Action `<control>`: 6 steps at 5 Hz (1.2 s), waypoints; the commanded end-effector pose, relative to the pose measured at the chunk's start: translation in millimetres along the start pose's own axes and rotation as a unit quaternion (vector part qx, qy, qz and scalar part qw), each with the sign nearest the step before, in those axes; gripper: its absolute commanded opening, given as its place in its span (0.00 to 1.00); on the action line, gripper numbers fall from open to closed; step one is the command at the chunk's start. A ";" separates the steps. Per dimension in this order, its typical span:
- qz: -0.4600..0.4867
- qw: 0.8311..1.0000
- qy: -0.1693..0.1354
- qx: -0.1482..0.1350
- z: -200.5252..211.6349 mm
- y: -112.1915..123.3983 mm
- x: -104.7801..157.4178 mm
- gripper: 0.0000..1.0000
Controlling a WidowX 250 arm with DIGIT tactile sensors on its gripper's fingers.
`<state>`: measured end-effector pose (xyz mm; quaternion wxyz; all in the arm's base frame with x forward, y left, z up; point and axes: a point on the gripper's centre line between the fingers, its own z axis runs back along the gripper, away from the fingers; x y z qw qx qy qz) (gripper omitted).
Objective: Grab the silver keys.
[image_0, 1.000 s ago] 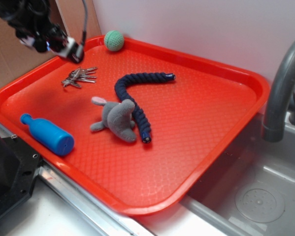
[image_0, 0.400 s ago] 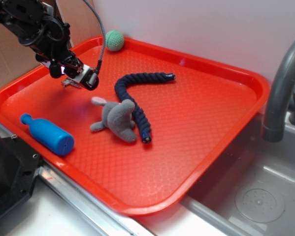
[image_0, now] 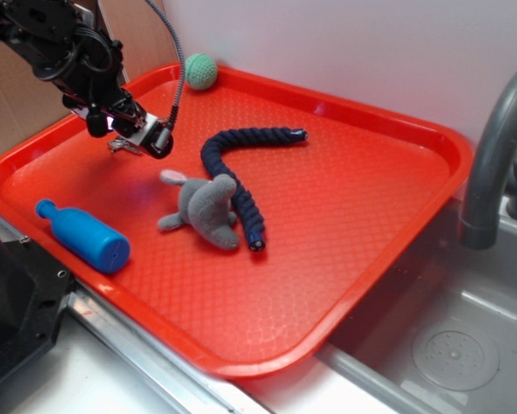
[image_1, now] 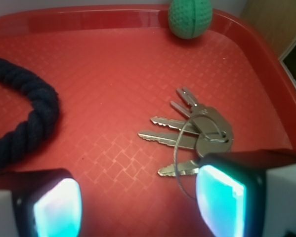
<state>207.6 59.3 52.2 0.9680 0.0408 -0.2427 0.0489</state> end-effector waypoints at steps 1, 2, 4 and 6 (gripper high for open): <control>-0.011 0.999 0.024 0.034 -24.9 29.5 0.7 1.00; -0.005 0.999 0.039 0.038 -38.9 41.8 -0.3 1.00; -0.015 0.998 0.044 0.042 -39.7 42.7 1.8 0.00; -0.026 0.998 0.037 0.042 -28.1 40.0 3.3 0.00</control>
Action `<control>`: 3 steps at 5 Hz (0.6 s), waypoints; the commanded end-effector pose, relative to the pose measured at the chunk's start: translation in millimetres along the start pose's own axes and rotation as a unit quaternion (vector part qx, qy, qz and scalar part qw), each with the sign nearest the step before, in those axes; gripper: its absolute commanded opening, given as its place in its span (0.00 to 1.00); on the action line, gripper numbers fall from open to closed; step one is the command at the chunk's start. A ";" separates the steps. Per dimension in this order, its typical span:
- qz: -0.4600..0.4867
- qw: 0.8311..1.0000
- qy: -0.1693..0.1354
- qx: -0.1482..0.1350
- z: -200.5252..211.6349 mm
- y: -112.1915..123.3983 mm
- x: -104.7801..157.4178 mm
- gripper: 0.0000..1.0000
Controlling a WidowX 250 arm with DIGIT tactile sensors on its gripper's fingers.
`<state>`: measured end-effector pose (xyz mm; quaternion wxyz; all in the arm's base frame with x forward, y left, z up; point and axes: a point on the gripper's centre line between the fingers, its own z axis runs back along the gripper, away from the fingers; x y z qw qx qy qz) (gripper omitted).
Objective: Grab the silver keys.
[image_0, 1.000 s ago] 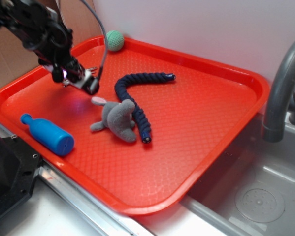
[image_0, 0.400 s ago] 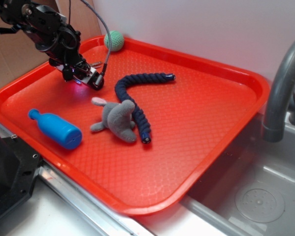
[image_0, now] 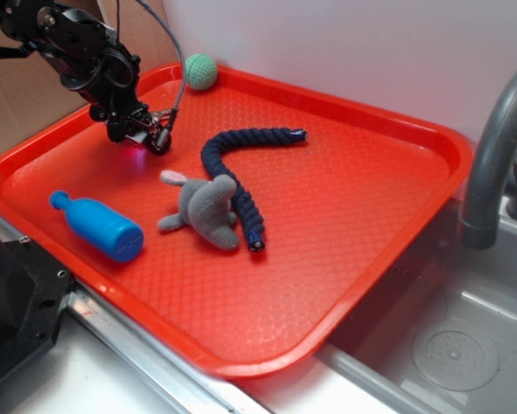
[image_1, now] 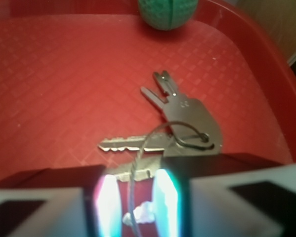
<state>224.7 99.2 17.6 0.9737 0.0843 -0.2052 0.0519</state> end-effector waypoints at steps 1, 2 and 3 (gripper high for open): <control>-0.036 0.999 -0.033 0.004 57.5 -8.5 12.8 0.00; -0.052 0.996 -0.075 -0.018 107.3 -26.3 29.1 0.00; -0.043 0.994 -0.077 -0.058 137.0 -39.6 48.0 0.00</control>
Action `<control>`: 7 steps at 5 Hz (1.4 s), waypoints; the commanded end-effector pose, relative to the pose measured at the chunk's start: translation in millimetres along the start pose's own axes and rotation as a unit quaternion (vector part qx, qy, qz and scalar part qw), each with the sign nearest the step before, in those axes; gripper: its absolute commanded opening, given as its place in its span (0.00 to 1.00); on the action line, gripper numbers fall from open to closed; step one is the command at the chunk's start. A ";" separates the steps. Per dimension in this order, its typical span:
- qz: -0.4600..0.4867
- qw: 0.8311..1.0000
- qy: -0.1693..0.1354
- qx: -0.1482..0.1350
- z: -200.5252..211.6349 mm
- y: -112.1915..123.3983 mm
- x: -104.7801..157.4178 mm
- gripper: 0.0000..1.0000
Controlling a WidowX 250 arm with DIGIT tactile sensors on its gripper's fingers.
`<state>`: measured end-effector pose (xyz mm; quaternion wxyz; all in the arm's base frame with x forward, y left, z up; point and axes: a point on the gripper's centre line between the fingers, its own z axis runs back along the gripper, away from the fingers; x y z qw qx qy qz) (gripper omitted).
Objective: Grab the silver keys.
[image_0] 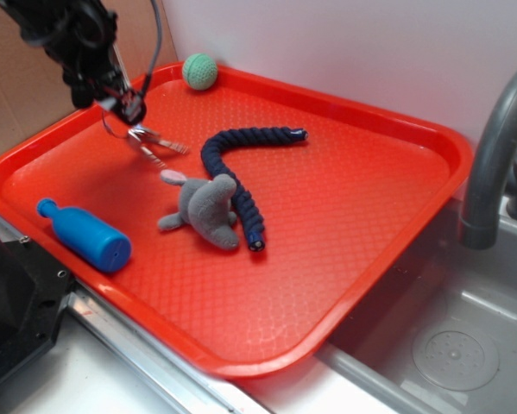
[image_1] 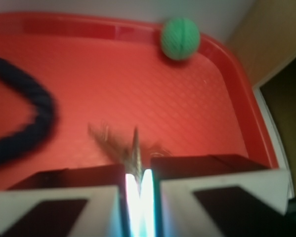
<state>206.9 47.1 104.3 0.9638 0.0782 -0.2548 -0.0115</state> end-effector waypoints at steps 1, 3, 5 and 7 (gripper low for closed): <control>0.045 0.995 -0.008 -0.089 46.7 -5.5 47.1 0.00; 0.163 0.962 0.095 -0.198 50.4 -29.1 56.0 0.00; 0.191 0.951 0.156 -0.188 64.8 -41.4 61.0 0.00; 0.176 0.956 0.154 -0.177 67.0 -40.9 67.4 0.00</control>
